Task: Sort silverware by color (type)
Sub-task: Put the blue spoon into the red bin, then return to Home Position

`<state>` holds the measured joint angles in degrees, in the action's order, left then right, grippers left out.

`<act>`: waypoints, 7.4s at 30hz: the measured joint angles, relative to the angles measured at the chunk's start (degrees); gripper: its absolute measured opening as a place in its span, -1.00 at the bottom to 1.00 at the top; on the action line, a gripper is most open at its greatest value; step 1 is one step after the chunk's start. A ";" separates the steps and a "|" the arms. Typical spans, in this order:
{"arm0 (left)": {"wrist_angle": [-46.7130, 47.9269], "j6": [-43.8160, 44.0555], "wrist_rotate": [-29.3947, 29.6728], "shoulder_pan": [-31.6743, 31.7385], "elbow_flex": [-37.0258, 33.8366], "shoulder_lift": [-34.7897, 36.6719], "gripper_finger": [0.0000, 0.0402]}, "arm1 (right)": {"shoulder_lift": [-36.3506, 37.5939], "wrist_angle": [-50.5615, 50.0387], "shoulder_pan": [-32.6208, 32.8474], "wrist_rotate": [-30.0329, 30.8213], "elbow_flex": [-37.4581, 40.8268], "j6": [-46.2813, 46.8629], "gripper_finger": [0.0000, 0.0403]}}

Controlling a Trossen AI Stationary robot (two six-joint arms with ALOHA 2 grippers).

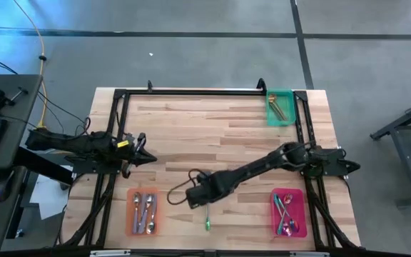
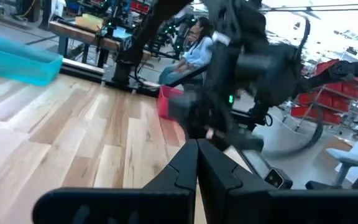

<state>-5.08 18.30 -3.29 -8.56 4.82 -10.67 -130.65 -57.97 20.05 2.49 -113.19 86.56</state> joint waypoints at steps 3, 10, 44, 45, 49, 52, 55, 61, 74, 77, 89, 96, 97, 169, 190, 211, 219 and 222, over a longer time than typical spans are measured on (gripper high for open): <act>2.25 -1.41 0.15 0.00 0.00 2.56 -1.00 | -2.21 0.11 0.89 -2.24 0.00 1.87 -0.27; 10.73 -3.49 2.04 0.00 0.00 7.16 -1.00 | -4.55 0.22 1.54 -1.49 -0.07 3.45 -0.39; 3.91 -2.81 1.95 12.71 -4.20 10.31 -1.00 | 27.71 -13.28 6.03 -5.23 22.48 1.42 -1.00; 3.91 -2.82 2.66 13.30 -4.20 10.31 -1.00 | 30.81 -12.84 7.20 -6.29 25.20 3.10 -1.00; 4.02 -2.74 4.47 15.50 -4.17 10.31 -1.00 | 41.93 -9.63 12.02 -10.03 35.89 11.01 -1.00; 4.60 -3.41 4.80 17.05 -4.13 10.31 -1.00 | 48.00 -5.96 14.77 -7.62 42.18 16.65 -1.00; 4.50 -3.42 4.99 18.62 -4.13 10.31 -1.00 | 49.61 -2.01 14.86 -3.21 45.20 18.86 -1.00; 4.44 -2.46 5.22 21.32 -4.13 10.31 -1.00 | 45.69 -4.51 10.87 -2.09 45.55 21.16 -0.92; 4.46 -3.43 5.05 25.25 -4.09 8.51 -1.00 | 38.47 -15.47 -1.90 -6.42 45.55 19.68 -0.52; 4.41 -3.46 5.05 25.72 -4.09 8.51 -1.00 | 38.49 -16.69 -4.80 -6.15 47.11 14.51 -0.79; 4.44 -3.42 4.98 26.18 -4.09 8.51 -1.00 | 38.52 0.34 -7.43 -14.55 63.30 10.70 -0.98; 4.44 -3.44 4.98 26.18 -4.09 8.51 -1.00 | 38.54 7.00 -7.43 -13.84 67.59 12.35 -1.00; 4.42 -3.44 4.98 26.16 -4.09 8.51 -1.00 | 38.58 7.78 -7.43 -13.58 67.92 12.53 -1.00; 4.46 -3.95 4.85 26.16 -4.11 5.67 -1.00 | 45.72 46.59 -24.15 -26.04 76.56 -33.62 -0.99; 4.41 -4.95 4.87 26.16 -4.11 4.18 -1.00 | 69.23 -21.40 -14.18 -35.80 50.18 -28.65 -1.00; 4.35 -7.87 5.61 26.16 -4.11 3.07 -1.00 | 70.25 -4.95 -3.33 -37.19 71.76 -28.68 -0.99; -1.77 -12.35 5.97 26.16 -4.13 3.23 -1.00 | 70.25 -5.14 -3.12 -36.12 68.81 -31.56 -0.63; -2.48 -12.42 5.97 26.16 -4.13 3.23 -1.00 | 70.25 -5.49 -3.16 -34.55 66.08 -33.41 -0.49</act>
<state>-7.57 5.87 2.68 17.61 0.69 -7.44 -60.40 -63.45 16.88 -32.06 -47.11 53.15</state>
